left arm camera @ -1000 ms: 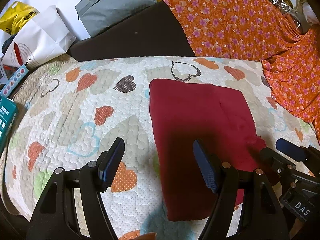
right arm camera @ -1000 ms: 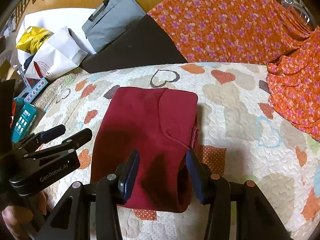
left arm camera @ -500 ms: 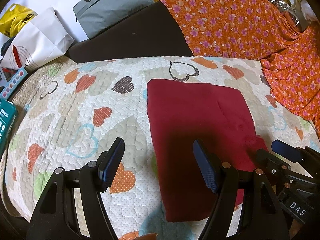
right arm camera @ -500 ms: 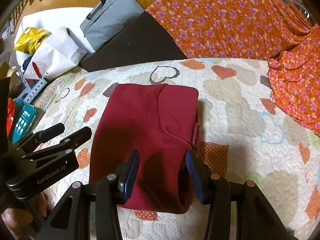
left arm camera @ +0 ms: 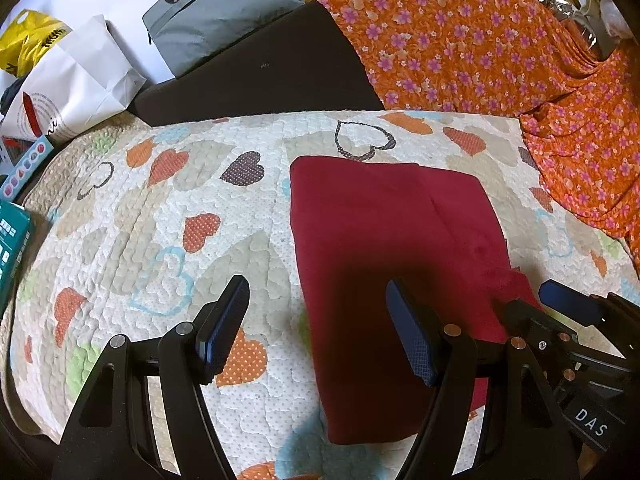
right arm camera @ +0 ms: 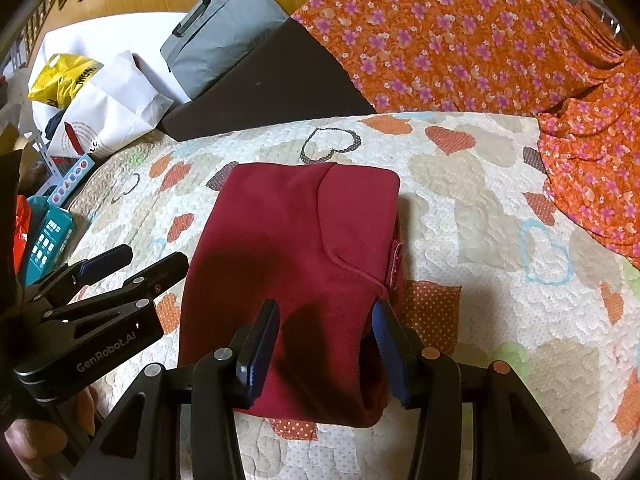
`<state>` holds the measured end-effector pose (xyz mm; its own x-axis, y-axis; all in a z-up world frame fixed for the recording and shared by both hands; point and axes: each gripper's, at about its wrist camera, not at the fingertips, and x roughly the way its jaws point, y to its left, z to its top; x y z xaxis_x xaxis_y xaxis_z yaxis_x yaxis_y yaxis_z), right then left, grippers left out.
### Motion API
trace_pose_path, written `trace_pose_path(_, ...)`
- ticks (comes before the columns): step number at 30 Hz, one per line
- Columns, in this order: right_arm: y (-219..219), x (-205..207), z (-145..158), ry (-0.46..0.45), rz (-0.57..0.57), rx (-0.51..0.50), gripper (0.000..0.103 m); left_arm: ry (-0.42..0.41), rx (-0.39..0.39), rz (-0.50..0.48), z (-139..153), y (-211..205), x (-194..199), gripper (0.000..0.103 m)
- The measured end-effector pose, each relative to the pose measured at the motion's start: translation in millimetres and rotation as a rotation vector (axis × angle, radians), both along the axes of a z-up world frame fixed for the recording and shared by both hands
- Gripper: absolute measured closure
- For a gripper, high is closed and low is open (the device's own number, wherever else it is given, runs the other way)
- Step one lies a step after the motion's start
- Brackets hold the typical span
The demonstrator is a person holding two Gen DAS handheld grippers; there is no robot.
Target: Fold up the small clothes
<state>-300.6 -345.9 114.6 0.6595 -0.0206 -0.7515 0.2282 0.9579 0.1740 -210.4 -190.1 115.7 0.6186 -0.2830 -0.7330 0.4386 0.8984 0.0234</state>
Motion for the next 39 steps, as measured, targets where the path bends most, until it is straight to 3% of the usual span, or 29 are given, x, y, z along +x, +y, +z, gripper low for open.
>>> trace_pose_path(29, 3.1, -0.4, -4.9, 0.006, -0.006, 0.018, 0.056, 0.012, 0.005, -0.009, -3.4, -5.3, -3.1, 0.032)
trace_pose_path(39, 7.8, 0.9, -6.1, 0.010, -0.002, 0.020, 0.056, -0.018, -0.008, -0.036, -1.1, -5.3, -3.9, 0.032)
